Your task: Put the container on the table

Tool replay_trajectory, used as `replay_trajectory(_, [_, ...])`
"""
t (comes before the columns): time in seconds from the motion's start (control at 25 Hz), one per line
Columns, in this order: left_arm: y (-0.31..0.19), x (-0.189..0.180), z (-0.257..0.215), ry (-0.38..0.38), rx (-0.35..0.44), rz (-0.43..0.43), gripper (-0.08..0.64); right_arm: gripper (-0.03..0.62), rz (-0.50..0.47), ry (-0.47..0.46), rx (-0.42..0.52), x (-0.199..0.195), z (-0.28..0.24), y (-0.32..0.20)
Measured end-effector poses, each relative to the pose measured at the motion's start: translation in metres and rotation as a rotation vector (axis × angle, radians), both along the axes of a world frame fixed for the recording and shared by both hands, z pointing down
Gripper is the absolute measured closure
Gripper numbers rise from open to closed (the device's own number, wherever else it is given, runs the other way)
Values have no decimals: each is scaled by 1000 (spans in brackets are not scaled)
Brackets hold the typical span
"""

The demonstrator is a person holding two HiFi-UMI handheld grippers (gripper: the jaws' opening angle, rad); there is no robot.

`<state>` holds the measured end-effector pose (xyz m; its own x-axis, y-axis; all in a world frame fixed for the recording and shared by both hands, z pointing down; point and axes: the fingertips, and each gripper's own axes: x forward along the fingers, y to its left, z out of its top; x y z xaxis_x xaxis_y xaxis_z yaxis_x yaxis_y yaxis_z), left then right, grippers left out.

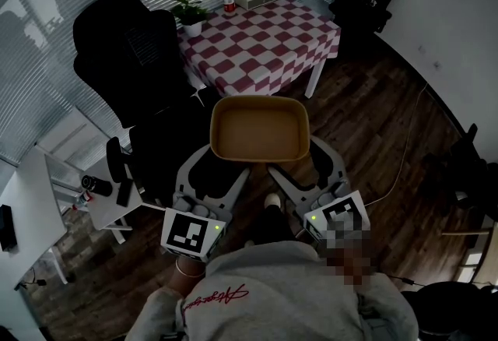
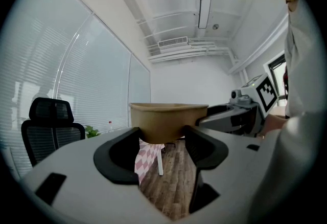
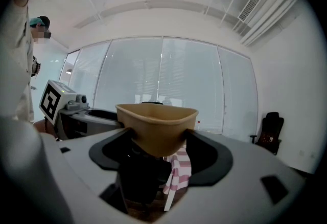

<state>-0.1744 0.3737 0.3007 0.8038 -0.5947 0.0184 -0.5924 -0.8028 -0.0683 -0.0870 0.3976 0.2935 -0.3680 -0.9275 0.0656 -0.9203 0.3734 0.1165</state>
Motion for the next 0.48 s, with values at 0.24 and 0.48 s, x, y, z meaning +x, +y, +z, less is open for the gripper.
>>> replay_trajectory(0.24, [-22, 8, -1, 0, 3, -14, 275, 256, -7, -8, 2, 8, 0, -22])
replay_trajectory(0.48, [-43, 16, 3, -13, -7, -15, 275, 256, -8, -11, 4, 17, 1, -44])
